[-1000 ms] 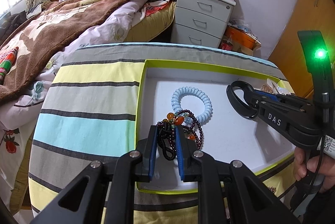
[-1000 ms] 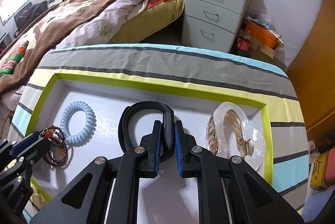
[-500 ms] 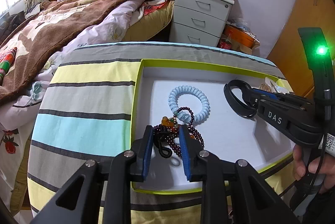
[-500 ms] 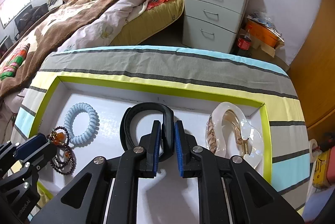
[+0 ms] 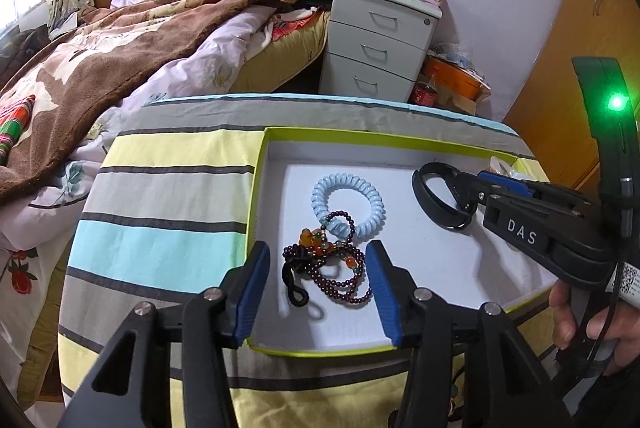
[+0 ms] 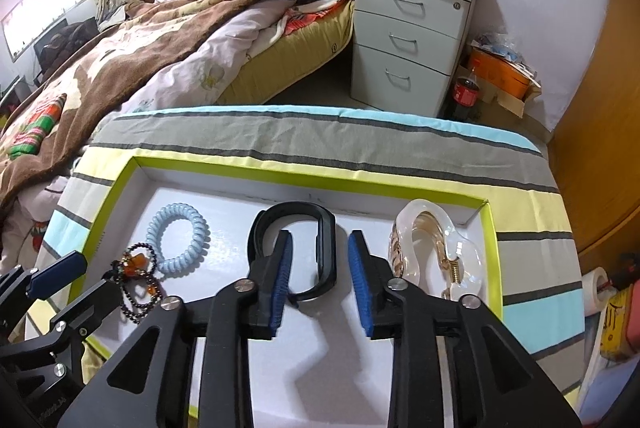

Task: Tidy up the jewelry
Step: 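Open the left tool releasing the necklace while the right tool releases the black band, then move the right tool to the purple coil hair tie and close on it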

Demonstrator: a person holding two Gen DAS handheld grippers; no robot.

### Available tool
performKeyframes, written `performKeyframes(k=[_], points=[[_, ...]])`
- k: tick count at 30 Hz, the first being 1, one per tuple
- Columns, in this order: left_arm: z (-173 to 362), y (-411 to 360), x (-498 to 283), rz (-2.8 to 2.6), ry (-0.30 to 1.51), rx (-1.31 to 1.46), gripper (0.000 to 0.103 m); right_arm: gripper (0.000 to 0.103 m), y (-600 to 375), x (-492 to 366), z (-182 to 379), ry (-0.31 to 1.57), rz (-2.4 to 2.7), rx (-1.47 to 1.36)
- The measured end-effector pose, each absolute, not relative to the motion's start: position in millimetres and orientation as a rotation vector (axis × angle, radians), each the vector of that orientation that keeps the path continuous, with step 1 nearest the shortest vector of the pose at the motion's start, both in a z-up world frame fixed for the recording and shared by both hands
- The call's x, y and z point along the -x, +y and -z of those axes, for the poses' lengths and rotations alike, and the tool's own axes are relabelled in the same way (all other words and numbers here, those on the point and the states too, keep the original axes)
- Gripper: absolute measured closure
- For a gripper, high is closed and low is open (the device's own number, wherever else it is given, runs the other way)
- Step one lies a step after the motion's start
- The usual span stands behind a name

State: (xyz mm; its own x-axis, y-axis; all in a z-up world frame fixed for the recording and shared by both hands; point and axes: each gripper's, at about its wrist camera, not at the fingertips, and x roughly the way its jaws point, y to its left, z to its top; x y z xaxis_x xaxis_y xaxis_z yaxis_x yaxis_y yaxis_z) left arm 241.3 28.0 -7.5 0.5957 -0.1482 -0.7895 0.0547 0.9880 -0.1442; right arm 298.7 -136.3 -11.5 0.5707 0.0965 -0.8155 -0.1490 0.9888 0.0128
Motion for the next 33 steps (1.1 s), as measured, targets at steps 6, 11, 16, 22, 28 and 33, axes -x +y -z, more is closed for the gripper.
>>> performKeyframes(k=[6, 11, 16, 22, 28, 33], points=[[-3, 28, -232, 0.113, 0.908, 0.099, 0.051, 0.072, -136, -286, 0, 0.928, -0.148, 0.054], [-13, 26, -220, 0.104, 0.884, 0.083, 0.051, 0.072, -140, -271, -13, 0.893, -0.155, 0.039], [-22, 26, -205, 0.103, 0.865, 0.080, 0.050, 0.072, -145, -247, -24, 0.862, -0.161, 0.025], [-28, 29, -183, 0.110, 0.847, 0.088, 0.049, 0.072, -153, -215, -30, 0.834, -0.163, 0.005], [-32, 33, -163, 0.104, 0.835, 0.108, 0.048, 0.072, -162, -187, -28, 0.828, -0.160, -0.010], [-32, 37, -144, 0.118, 0.823, 0.135, 0.046, 0.072, -172, -163, -21, 0.835, -0.158, -0.036]])
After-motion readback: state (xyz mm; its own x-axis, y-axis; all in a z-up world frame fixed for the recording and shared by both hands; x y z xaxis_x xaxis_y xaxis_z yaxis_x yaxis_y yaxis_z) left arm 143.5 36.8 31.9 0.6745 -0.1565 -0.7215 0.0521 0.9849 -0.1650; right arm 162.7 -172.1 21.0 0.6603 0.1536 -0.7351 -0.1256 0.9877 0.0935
